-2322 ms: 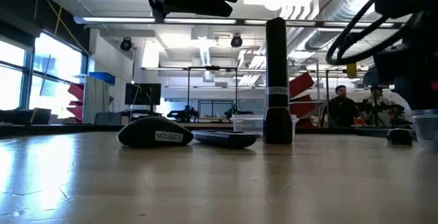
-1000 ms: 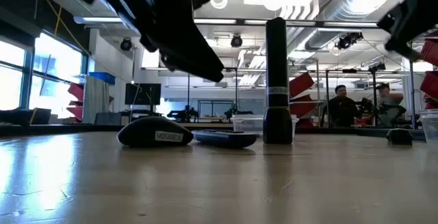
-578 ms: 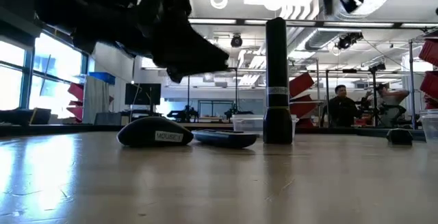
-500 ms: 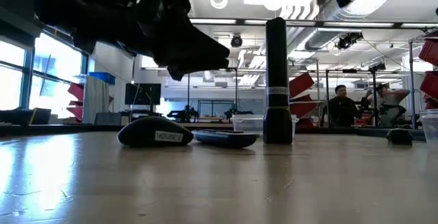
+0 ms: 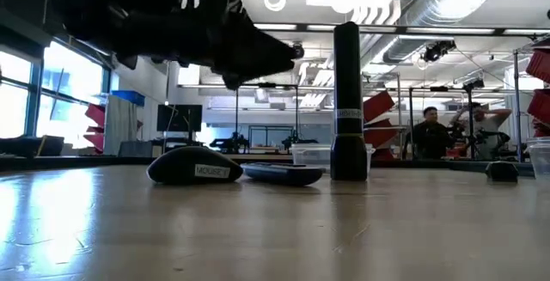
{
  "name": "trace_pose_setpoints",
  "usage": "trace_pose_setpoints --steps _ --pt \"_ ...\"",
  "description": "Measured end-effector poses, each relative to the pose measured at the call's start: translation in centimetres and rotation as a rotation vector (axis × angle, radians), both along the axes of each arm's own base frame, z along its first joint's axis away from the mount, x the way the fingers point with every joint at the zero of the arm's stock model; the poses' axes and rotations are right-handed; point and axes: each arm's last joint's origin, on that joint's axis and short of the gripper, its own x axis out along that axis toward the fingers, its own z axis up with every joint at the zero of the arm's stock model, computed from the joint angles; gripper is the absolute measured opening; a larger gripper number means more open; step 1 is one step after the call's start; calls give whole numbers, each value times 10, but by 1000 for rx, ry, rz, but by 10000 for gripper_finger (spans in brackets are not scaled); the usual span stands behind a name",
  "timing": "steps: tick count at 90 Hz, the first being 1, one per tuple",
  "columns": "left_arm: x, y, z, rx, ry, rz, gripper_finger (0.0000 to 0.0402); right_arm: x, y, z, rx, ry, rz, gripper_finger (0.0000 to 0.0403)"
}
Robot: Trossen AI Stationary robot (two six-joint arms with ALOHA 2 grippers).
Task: Insert battery
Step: Insert the black battery into the flashlight
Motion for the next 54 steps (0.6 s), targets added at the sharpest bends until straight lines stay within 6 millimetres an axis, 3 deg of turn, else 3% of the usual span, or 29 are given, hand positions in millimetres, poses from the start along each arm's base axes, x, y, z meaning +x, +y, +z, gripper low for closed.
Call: trace_pose_setpoints --steps 28,54 --pt "20 -5 33 191 -127 -13 136 33 4 -14 31 -33 -2 0" --pt "26 -6 42 221 -160 -46 160 43 5 -21 68 -33 -7 0"
